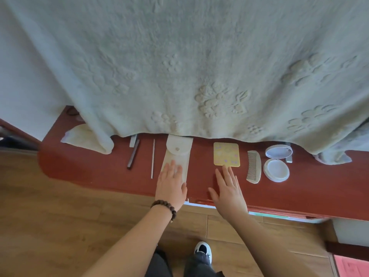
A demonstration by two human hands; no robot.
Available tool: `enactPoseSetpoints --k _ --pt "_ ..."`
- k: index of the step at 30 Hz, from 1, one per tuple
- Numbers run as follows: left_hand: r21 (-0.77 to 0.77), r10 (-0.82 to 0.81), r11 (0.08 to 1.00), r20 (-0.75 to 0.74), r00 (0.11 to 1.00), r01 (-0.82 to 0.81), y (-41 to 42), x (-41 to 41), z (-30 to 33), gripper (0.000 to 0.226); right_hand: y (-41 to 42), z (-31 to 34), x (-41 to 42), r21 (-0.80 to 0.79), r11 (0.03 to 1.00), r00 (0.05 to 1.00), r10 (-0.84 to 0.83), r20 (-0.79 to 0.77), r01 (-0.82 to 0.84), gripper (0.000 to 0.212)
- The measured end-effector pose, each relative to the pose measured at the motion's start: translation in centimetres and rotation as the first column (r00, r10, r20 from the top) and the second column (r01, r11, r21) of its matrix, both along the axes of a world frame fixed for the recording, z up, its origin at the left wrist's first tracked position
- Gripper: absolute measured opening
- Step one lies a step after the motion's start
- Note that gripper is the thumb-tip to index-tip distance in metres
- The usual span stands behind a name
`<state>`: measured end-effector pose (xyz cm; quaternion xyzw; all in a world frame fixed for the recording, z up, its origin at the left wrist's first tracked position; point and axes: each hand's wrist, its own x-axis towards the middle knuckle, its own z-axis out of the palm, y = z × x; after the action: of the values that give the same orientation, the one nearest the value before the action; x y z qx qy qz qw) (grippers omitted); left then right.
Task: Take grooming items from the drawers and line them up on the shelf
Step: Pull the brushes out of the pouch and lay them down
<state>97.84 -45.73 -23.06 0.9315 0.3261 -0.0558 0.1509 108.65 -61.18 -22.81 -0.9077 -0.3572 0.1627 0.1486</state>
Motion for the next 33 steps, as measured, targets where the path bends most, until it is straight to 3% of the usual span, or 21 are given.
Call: enactPoseSetpoints --k 8,13,16,19,26,30,33 --pt "-0.034 -0.172 0.984 0.045 0.984 0.174 2.0 -2.1 0.1 0.054 5.0 0.6 -3.3 0.049 0.999 0.998 0.025 -0.051 -0.022 0.059" --pt "-0.040 -0.144 0.988 0.159 0.977 0.152 5.1 -4.3 0.9 0.051 9.8 0.6 -5.9 0.004 0.998 0.996 0.063 -0.065 -0.063 0.060" --pt "-0.034 -0.159 0.985 0.183 0.970 0.168 7.7 -5.9 1.1 0.053 12.8 0.6 -7.2 -0.055 0.998 0.995 -0.019 -0.101 0.014 0.064" --pt "-0.036 -0.179 0.981 0.196 0.964 0.190 10.2 -7.2 1.2 0.054 14.9 0.0 -8.2 -0.153 0.987 0.997 -0.065 -0.035 0.059 0.063" --pt "-0.055 -0.178 0.981 0.147 0.973 0.187 13.1 -8.8 1.6 0.054 13.4 -0.6 -9.6 -0.221 0.954 0.979 -0.202 0.028 0.203 0.059" --pt "-0.079 -0.174 0.979 0.148 0.974 0.187 13.1 -8.4 1.8 0.053 13.4 0.2 -9.5 -0.177 0.949 0.963 -0.268 -0.022 0.260 0.061" --pt "-0.095 -0.151 0.981 0.155 0.976 0.167 12.8 -8.1 2.3 0.053 13.4 0.3 -9.1 -0.073 0.903 0.901 -0.427 -0.072 0.423 0.075"
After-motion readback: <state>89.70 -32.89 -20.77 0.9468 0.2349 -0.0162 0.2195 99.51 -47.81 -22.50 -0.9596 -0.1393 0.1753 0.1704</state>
